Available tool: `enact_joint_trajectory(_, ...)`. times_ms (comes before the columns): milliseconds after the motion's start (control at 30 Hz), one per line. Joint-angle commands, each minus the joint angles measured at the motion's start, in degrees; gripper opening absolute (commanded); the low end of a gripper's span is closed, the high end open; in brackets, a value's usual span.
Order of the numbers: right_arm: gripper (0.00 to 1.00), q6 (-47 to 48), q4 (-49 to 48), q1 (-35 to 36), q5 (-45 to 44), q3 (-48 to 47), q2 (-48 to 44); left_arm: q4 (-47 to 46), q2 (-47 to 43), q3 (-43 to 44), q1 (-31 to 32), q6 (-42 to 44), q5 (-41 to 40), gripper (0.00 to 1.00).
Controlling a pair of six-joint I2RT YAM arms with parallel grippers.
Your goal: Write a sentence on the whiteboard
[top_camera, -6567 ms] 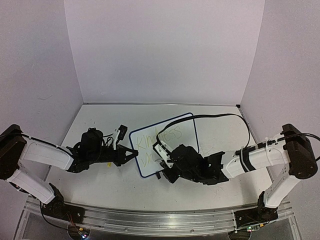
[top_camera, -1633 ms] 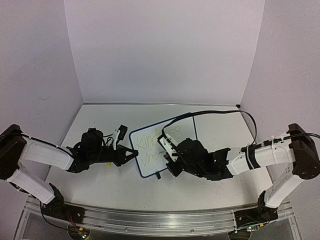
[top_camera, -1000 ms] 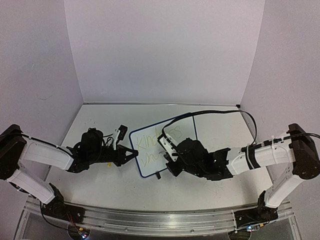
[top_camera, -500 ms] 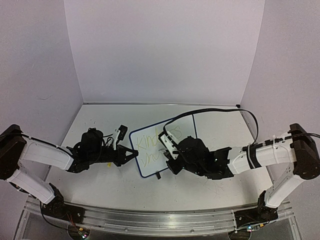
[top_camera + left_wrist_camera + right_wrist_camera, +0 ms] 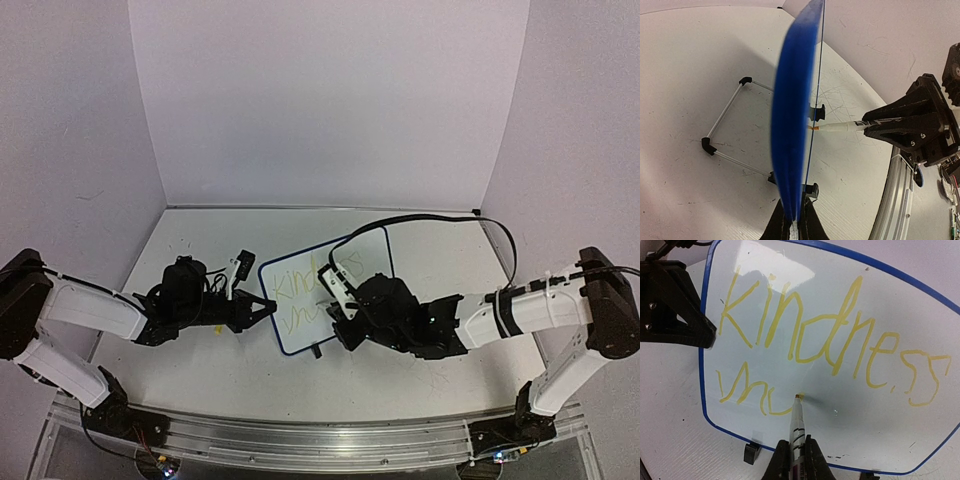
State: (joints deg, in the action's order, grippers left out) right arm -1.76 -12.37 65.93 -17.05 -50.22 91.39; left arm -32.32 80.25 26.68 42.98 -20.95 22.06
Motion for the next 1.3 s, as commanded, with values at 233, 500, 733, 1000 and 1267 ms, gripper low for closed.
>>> enact_joint_trajectory(233,0.00,-2.4,1.1,0.6,0.9,3.0,0.8,4.7,-0.7,0.0,-0.1,2.1,-3.4,0.00)
enact_joint_trajectory(500,0.00,0.7,-3.5,0.3,2.9,5.1,-10.4,4.8,-0.8,0.0,-0.1,2.0,-3.5,0.00)
enact_joint_trajectory(733,0.00,1.3,-2.9,-1.6,5.5,2.2,-6.6,4.9,-0.9,0.3,-0.1,2.2,-3.6,0.00)
enact_joint_trajectory(1000,0.00,3.5,-2.0,-1.1,4.1,1.8,-5.3,5.1,-1.0,0.2,-0.1,2.1,-3.7,0.00)
enact_joint_trajectory(1267,0.00,2.5,-3.1,-1.1,2.6,2.2,-4.7,5.3,-0.9,0.7,-0.1,2.2,-3.9,0.00)
